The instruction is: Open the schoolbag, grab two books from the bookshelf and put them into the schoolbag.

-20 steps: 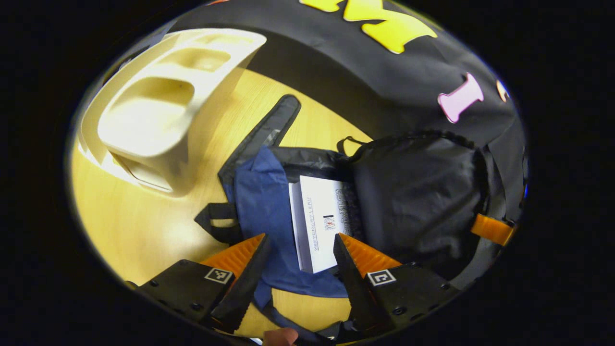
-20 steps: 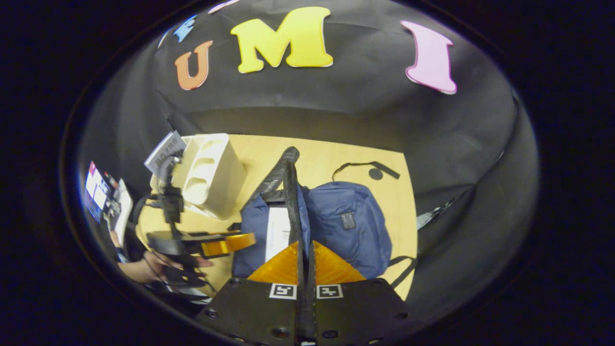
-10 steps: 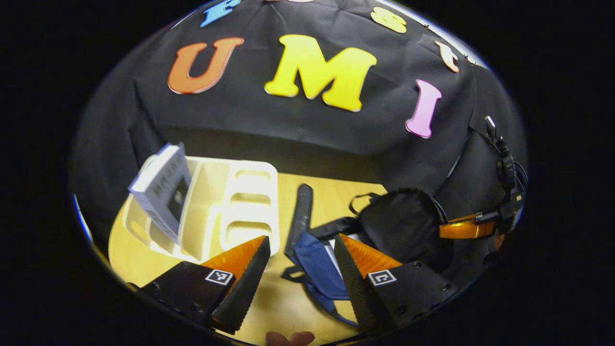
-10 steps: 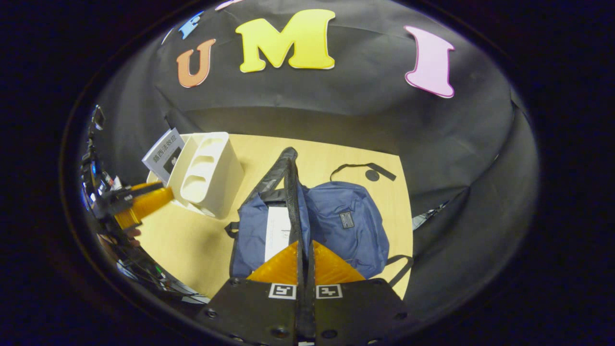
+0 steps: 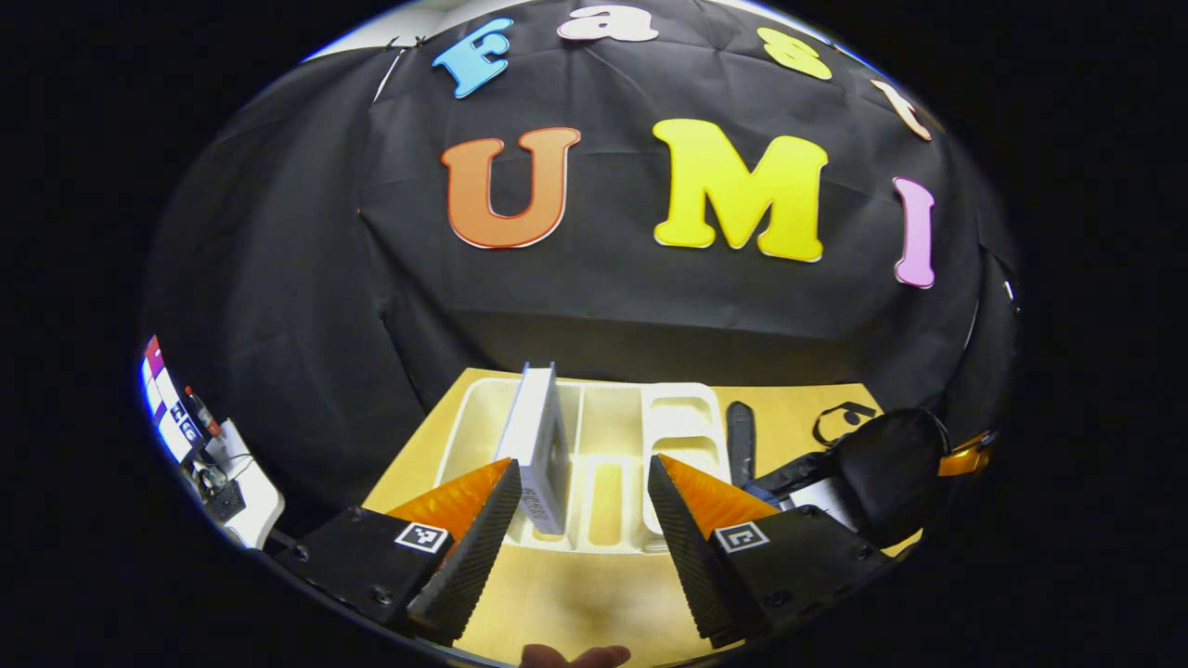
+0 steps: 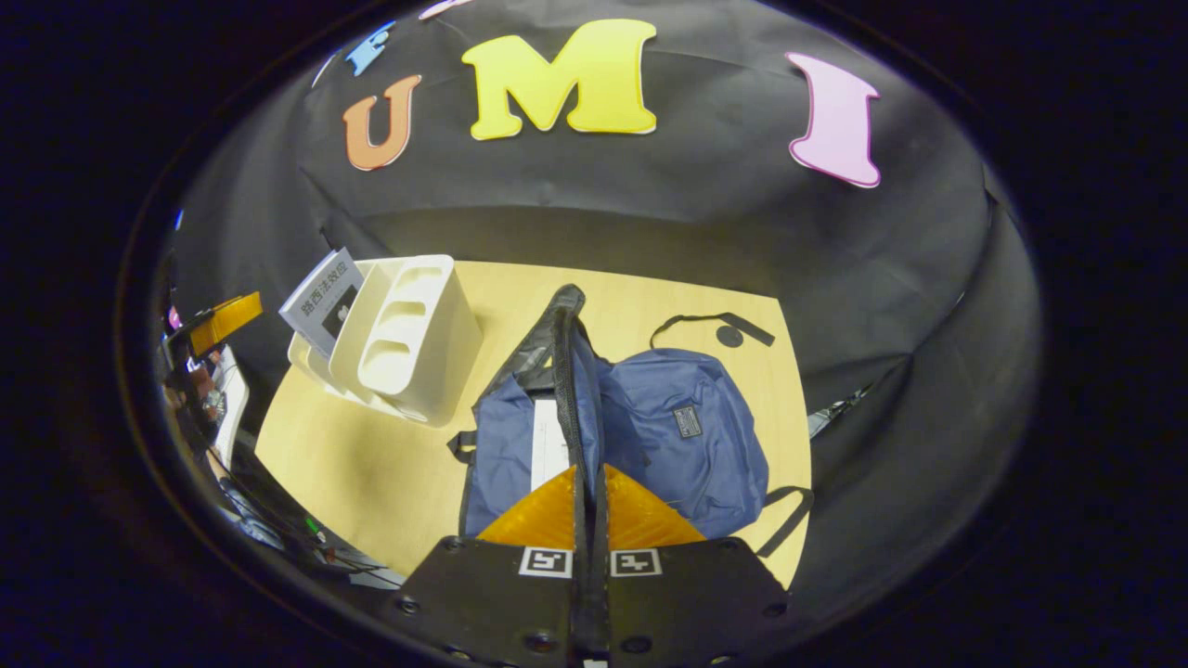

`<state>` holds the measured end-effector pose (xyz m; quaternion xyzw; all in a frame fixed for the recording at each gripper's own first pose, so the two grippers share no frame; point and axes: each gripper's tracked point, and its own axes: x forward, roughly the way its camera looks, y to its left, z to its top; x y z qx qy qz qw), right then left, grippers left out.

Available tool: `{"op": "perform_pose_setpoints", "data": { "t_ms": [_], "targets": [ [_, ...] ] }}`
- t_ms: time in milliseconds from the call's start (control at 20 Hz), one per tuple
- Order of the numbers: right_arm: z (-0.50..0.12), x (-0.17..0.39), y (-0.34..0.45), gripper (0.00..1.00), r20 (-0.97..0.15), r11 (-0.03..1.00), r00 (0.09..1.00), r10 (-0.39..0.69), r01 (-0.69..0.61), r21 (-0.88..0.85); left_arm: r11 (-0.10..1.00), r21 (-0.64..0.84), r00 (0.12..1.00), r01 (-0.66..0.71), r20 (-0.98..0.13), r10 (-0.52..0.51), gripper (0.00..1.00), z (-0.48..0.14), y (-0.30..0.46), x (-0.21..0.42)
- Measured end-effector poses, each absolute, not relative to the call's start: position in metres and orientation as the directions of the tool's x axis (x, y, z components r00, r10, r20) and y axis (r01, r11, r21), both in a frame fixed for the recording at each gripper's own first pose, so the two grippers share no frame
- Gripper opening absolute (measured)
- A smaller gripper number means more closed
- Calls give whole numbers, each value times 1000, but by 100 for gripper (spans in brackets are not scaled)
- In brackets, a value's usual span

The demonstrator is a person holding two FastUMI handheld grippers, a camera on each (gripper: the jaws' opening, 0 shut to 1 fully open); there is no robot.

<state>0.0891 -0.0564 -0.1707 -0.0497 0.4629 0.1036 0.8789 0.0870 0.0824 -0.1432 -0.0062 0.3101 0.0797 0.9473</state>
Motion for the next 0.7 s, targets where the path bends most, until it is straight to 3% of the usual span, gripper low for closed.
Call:
{"op": "perform_pose_setpoints", "data": {
  "t_ms": [300,700],
  "targets": [
    [-169,87,-60,0,-823,978,552,132,-210,16,990,45,758,-137,-638,134,88,-134,115,104],
    [-172,83,-67,0,-828,981,541,143,-187,48,997,-48,578,-63,-816,-3,89,-149,138,154]
  ]
}}
